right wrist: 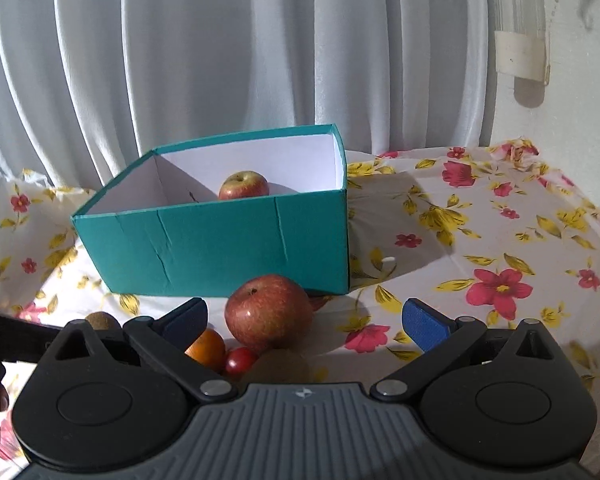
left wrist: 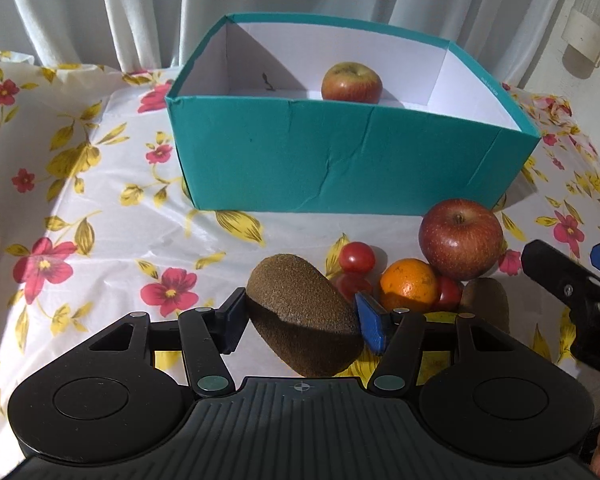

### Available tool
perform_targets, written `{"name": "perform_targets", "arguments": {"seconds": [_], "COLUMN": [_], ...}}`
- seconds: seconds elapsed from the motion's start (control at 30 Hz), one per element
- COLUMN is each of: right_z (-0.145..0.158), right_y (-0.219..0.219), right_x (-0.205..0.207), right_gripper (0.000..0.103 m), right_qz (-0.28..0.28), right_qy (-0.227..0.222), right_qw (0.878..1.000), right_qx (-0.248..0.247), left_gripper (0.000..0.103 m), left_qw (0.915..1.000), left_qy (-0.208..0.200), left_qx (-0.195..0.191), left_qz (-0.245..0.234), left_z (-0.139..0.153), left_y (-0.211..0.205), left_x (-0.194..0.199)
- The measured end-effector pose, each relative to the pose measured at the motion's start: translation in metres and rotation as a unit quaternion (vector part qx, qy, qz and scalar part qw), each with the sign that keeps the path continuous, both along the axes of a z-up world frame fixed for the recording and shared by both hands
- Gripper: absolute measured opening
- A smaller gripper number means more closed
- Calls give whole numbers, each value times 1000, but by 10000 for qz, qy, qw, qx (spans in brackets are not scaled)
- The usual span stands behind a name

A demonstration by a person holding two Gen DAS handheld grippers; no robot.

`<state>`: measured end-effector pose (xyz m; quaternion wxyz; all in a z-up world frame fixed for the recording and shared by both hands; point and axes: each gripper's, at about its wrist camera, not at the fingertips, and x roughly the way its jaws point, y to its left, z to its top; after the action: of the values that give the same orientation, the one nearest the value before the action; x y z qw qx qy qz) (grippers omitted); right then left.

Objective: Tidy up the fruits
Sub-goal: 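Grasp the red apple with the right tool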

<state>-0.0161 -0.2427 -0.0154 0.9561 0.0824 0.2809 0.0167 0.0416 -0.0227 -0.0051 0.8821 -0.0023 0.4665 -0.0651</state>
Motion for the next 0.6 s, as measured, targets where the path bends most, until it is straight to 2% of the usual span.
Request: {"name": "perform_targets", "arguments": {"seconds": [0.1,0.27,0.43,0.53,0.6], "right_z": [-4,-14,-23,-30,-36], "right_y": [8,11,24,28,29], "right_x": [12,39,57,67,72], "right_gripper": [103,103,103,93,90], "right_qz": [193,270,207,263,282], "right_qy": [-122,219,425,703,846], "right_qw": [9993,9993,9969,9951,9943], "right_qx": [-284,-149,-623,-646,-576], "left_gripper": [62,62,62,62,62], "left_qw": [9998,9993,9991,9990,9990], "left_qy": [-186,-362,-368,-358,-359], "left_qx": [20,93,108,112,112], "left_qz": [10,98,201,236,245], "left_z": [8,14,14,13,13], "left_y": [3,9,18,21,22], "left_x": [-3,-8,-6,-4,-3]}}
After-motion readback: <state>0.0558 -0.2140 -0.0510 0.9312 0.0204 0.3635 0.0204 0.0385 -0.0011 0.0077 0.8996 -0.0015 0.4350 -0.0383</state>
